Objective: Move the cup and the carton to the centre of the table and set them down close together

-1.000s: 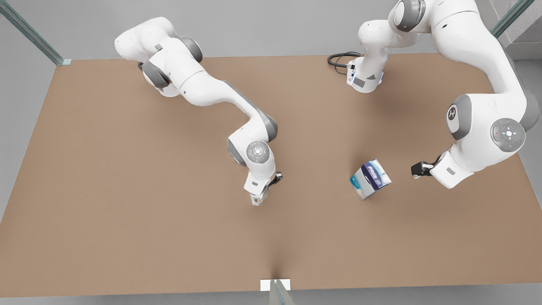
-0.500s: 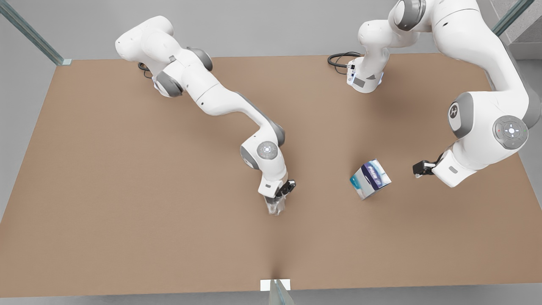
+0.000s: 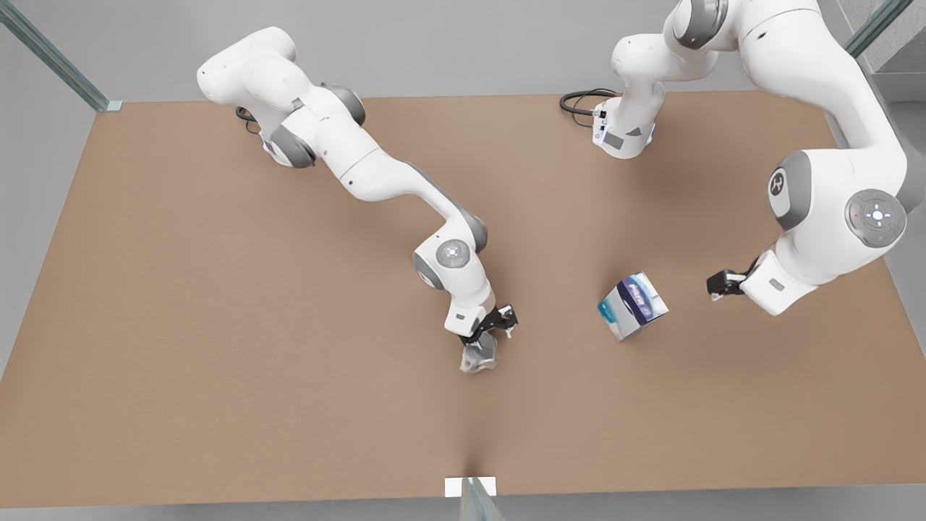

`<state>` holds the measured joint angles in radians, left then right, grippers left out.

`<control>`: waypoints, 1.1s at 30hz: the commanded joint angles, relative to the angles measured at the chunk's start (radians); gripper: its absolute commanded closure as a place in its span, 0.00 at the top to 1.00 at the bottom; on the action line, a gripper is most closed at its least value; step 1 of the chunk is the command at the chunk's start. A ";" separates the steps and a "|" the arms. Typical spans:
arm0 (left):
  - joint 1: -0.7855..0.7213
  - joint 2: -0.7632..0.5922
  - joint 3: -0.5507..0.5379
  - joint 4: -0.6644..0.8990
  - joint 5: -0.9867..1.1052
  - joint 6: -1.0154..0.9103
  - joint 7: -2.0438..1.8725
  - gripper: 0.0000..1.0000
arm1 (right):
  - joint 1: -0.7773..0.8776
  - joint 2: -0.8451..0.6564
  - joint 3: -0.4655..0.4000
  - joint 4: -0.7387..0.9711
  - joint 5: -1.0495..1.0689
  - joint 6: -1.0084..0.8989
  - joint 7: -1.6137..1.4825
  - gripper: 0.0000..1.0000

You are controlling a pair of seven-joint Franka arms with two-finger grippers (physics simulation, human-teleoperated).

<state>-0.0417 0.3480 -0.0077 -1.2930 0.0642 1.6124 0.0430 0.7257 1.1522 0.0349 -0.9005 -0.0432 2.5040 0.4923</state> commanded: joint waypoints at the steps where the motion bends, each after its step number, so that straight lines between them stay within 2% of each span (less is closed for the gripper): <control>1: 0.000 -0.001 0.000 0.000 0.000 0.000 0.000 1.00 | 0.000 -0.002 0.002 0.000 0.000 0.001 0.012 1.00; 6: 0.000 -0.023 0.000 -0.002 0.000 -0.002 -0.008 1.00 | 0.021 -0.147 0.002 -0.075 0.052 -0.019 0.040 1.00; 8: 0.000 -0.029 0.000 -0.002 0.000 -0.002 -0.018 1.00 | -0.051 -0.288 0.007 -0.221 0.052 -0.036 0.032 1.00; 10: -0.001 -0.029 0.000 -0.002 0.000 -0.002 -0.026 1.00 | -0.146 -0.459 0.007 -0.455 0.055 -0.042 -0.004 1.00; 11: -0.001 -0.029 0.000 -0.002 0.000 -0.002 -0.029 1.00 | -0.208 -0.523 0.008 -0.511 0.057 -0.097 -0.014 1.00; 13: -0.001 -0.096 0.000 -0.088 0.000 0.004 -0.029 1.00 | -0.307 -0.635 -0.013 -0.518 0.059 -0.396 -0.118 1.00; 14: -0.001 -0.147 0.000 -0.166 -0.001 0.038 -0.044 1.00 | -0.379 -0.700 -0.016 -0.600 0.054 -0.412 -0.136 1.00; 16: -0.001 -0.185 -0.002 -0.216 -0.001 0.041 -0.083 1.00 | -0.534 -0.810 -0.016 -0.686 0.057 -0.481 -0.331 1.00; 17: -0.001 -0.207 -0.002 -0.247 -0.003 0.049 -0.117 1.00 | -0.587 -0.832 -0.018 -0.686 0.057 -0.504 -0.334 1.00; 19: -0.001 -0.268 -0.002 -0.356 -0.006 0.106 -0.161 1.00 | -0.623 -0.830 -0.099 -0.620 0.057 -0.648 -0.500 1.00; 20: -0.003 -0.274 -0.002 -0.371 -0.039 0.109 -0.187 1.00 | -0.649 -0.845 -0.104 -0.609 0.057 -0.671 -0.538 1.00; 22: -0.004 -0.329 0.000 -0.523 -0.116 0.219 -0.275 1.00 | -0.684 -0.896 -0.110 -0.589 0.059 -0.763 -0.601 1.00; 23: -0.004 -0.333 0.000 -0.560 -0.152 0.238 -0.296 1.00 | -0.710 -0.891 -0.107 -0.526 0.059 -0.815 -0.642 1.00; 26: -0.006 -0.314 0.000 -0.654 -0.205 0.285 -0.341 1.00 | -0.721 -0.870 -0.109 -0.450 0.060 -0.817 -0.641 1.00; 33: -0.037 -0.228 -0.012 -0.655 -0.210 0.274 -0.365 1.00 | -0.747 -0.868 -0.105 -0.445 0.059 -0.812 -0.644 1.00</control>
<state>-0.0806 0.1271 -0.0198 -1.9482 -0.1375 1.8916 -0.3232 -0.0207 0.2838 -0.0705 -1.3453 0.0135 1.6933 -0.1519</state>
